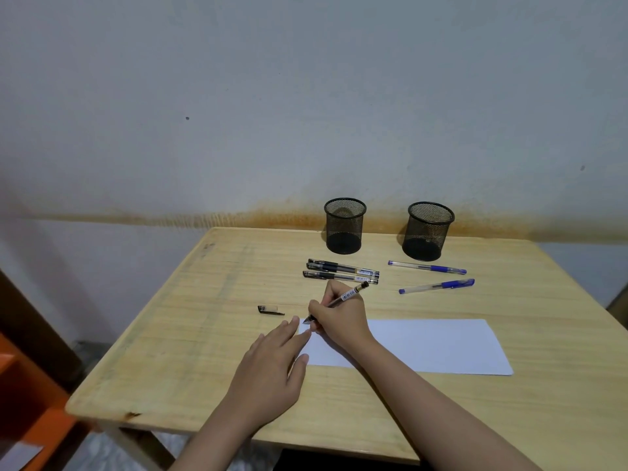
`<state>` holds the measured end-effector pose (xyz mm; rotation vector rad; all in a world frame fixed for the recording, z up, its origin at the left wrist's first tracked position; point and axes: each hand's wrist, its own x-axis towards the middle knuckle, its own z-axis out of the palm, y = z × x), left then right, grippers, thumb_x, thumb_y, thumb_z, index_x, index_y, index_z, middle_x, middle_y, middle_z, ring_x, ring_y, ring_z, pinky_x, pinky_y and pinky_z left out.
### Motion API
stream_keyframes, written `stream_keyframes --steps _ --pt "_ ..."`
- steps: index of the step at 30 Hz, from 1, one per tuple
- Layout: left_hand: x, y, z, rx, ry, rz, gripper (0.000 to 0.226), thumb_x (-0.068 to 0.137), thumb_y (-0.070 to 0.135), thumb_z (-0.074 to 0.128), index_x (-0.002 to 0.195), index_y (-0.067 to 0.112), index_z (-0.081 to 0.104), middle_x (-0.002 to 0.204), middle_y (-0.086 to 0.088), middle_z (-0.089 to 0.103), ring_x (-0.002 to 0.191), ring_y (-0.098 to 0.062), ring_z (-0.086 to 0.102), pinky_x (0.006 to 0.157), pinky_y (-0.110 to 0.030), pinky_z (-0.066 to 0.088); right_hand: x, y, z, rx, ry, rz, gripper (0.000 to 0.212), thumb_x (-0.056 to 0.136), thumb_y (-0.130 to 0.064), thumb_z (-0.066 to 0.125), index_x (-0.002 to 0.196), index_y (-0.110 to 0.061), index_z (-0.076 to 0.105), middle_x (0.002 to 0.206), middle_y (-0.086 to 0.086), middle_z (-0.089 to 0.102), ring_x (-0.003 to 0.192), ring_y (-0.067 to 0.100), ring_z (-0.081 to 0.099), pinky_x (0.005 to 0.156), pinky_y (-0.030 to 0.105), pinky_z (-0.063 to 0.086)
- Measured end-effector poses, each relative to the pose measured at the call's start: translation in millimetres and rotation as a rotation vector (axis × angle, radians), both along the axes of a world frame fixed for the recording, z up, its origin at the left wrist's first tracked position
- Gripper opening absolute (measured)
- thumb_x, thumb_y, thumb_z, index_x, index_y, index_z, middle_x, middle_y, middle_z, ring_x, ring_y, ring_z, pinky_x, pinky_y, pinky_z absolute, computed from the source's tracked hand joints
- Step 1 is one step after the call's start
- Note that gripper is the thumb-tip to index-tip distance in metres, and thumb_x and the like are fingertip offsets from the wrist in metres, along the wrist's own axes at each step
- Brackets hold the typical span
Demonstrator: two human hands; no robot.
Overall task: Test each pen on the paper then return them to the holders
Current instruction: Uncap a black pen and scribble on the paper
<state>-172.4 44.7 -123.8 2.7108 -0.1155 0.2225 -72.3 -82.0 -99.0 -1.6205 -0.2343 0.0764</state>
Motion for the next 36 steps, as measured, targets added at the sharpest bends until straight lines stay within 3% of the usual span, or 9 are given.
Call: stream_keyframes --steps 17,32,36 --pt "0.3 0.5 -1.3 -0.028 -0.017 -0.003 0.063 0.081 0.052 0.017 0.135 0.034 0.042 0.152 0.013 0.027 0.141 -0.004 0.021 0.114 -0.036 0.025 1.1 -1.8 -2.0 0.007 -0.028 -0.021 0.020 0.077 0.011 0.055 0.067 0.008 0.037 0.058 0.016 0.042 0.048 0.031 0.054 0.046 0.024 0.050" --pt "0.5 1.1 -2.7 -0.037 -0.022 -0.007 0.062 0.081 0.053 0.017 0.136 0.035 0.040 0.152 0.014 0.025 0.141 -0.003 0.019 0.114 -0.035 0.023 2.4 -2.8 -3.2 -0.030 -0.039 -0.081 0.019 0.076 0.011 0.055 0.065 0.005 0.040 0.055 0.015 0.040 0.047 0.030 0.054 0.042 0.026 0.047" --pt "-0.1 1.2 -2.8 -0.058 -0.042 -0.006 0.061 0.082 0.052 0.019 0.134 0.034 0.043 0.151 0.014 0.028 0.140 -0.004 0.022 0.113 -0.034 0.025 4.2 -2.0 -4.6 -0.020 -0.044 -0.076 0.028 0.073 0.011 0.054 0.060 -0.006 0.036 0.055 0.013 0.036 0.049 0.029 0.050 0.042 0.028 0.044"
